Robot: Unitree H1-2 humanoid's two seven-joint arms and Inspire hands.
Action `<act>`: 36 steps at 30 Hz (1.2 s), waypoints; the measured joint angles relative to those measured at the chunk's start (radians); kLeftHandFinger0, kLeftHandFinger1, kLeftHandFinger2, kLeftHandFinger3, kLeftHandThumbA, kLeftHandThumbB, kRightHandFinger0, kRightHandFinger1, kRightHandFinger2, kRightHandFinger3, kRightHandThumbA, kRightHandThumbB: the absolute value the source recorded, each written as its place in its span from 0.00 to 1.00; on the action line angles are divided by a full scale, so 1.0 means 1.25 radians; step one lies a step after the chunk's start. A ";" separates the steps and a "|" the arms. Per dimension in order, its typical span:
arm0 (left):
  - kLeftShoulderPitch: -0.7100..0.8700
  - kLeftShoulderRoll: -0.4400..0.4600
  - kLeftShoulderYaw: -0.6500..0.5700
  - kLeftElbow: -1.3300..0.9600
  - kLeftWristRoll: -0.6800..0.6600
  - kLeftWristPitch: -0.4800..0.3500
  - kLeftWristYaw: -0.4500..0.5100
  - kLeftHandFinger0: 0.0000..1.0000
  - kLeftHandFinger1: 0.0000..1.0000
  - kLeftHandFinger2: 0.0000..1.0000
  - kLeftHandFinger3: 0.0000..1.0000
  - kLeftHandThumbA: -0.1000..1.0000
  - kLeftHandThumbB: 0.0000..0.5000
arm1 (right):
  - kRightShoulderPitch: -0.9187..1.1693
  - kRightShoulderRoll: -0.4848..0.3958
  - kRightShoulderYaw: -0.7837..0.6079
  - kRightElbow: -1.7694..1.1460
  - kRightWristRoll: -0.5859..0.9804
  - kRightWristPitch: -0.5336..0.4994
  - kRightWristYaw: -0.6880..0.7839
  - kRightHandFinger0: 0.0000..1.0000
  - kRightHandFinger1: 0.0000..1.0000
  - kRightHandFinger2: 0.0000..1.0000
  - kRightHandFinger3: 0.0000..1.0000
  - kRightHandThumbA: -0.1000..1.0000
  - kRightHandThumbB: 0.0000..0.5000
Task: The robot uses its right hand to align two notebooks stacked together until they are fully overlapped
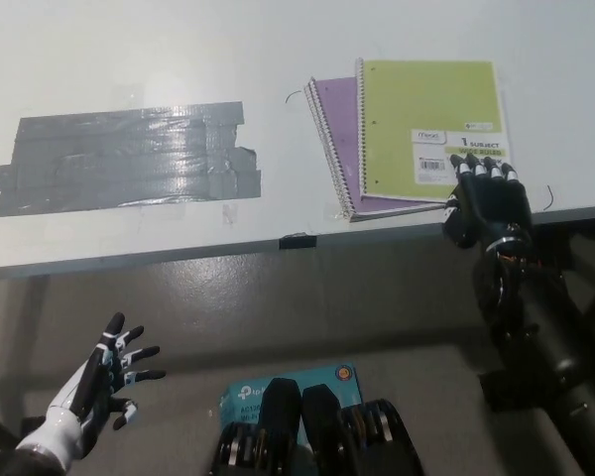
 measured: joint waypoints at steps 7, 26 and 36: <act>0.000 0.000 0.004 0.000 0.001 0.000 0.000 0.64 0.75 0.89 1.00 1.00 0.79 | 0.009 -0.029 0.032 -0.011 0.035 -0.053 0.000 1.00 1.00 1.00 1.00 1.00 0.75; 0.000 -0.001 0.007 0.000 0.004 0.000 -0.010 0.61 0.74 0.91 1.00 1.00 0.83 | -0.031 -0.098 0.105 0.013 0.073 -0.110 0.026 1.00 1.00 1.00 1.00 1.00 0.75; 0.000 -0.003 0.010 0.001 0.007 -0.001 -0.012 0.60 0.73 0.88 1.00 1.00 0.87 | -0.069 -0.107 0.132 0.033 0.088 -0.129 0.059 1.00 1.00 1.00 1.00 1.00 0.69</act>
